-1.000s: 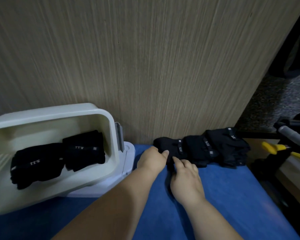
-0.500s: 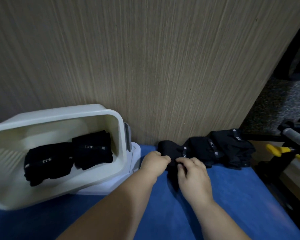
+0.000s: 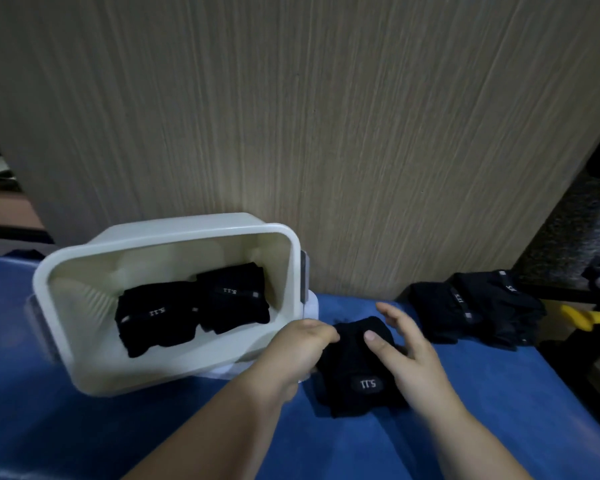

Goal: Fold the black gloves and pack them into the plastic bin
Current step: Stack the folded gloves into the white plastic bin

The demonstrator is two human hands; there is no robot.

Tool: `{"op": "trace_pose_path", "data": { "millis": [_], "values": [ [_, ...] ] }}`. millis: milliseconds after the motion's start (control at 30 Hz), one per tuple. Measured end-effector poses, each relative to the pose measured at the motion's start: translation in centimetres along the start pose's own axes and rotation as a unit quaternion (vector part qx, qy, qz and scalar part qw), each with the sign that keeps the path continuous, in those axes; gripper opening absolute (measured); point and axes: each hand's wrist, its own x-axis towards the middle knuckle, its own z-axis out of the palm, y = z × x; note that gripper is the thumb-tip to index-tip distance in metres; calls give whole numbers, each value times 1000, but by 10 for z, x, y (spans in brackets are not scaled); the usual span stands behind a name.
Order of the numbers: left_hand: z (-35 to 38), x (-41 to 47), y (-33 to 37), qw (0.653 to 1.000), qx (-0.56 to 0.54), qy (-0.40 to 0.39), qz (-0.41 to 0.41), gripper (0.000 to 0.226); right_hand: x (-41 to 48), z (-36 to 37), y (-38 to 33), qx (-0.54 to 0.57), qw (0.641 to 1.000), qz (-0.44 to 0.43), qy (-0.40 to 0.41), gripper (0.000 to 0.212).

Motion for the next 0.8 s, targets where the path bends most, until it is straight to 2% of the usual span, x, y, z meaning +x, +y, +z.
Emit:
{"op": "trace_pose_path", "data": {
  "millis": [100, 267, 367, 567, 700, 800],
  "values": [
    [-20, -11, -2, 1000, -7, 6, 4, 11, -6, 16, -9, 152, 982, 81, -75, 48],
    [-53, -24, -12, 999, -13, 24, 23, 13, -8, 46, -22, 242, 952, 139, -126, 52],
    [-69, -32, -17, 998, -18, 44, 48, 15, -11, 68, -29, 273, 935, 170, -148, 48],
    [-106, -39, -23, 986, -58, 137, 80, 13, -16, 112, -45, 312, 911, 186, -195, 34],
    [-124, -41, -26, 973, -98, 188, 89, 9, -14, 137, -54, 282, 918, 174, -217, 22],
    [-133, -42, -25, 960, -124, 224, 113, 6, -9, 154, -60, 261, 933, 163, -186, 21]
  ]
}}
